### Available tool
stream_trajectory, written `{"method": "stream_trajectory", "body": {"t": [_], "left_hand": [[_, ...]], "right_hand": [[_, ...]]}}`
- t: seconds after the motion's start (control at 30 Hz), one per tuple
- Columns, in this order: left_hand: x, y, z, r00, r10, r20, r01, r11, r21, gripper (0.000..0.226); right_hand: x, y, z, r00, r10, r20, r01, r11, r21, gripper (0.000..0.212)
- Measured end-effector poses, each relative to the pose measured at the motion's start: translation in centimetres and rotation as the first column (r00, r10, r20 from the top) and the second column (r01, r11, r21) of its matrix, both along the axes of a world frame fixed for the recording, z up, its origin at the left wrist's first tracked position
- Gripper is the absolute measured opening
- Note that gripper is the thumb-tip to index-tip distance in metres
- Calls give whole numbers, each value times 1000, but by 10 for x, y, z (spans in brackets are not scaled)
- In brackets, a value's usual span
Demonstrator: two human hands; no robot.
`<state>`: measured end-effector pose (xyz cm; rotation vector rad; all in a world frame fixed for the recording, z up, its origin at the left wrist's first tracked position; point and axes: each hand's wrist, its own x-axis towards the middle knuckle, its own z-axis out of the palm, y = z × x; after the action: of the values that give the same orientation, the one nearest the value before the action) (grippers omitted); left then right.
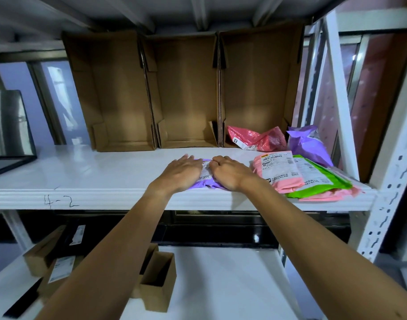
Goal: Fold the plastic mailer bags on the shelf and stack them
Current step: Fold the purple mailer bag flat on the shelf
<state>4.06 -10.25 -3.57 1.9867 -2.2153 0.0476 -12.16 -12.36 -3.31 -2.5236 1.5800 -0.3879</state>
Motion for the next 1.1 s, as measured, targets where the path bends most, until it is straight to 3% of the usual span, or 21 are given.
{"method": "stream_trajectory", "body": {"t": [0.1,0.23,0.4,0.83,1.1], "left_hand": [[-3,19,4,988,-130,-86,126,991,-46,51],[5,28,4,973,-100,-210,119,990,81,52],[40,24,2,995,11,-97,8,982,190,58],[46,18,-9,995,54,-80,-42,989,140,63],[43,26,-7,977,73,-200,-71,997,16,52]], "right_hand": [[1,5,-1,997,-7,74,7,1000,-2,59],[0,15,-2,994,-14,109,21,998,-62,54],[0,14,-2,993,0,116,4,999,-33,54],[-1,13,-9,998,-2,58,15,977,-213,50],[2,27,-4,998,-10,65,37,902,-430,44]]}}
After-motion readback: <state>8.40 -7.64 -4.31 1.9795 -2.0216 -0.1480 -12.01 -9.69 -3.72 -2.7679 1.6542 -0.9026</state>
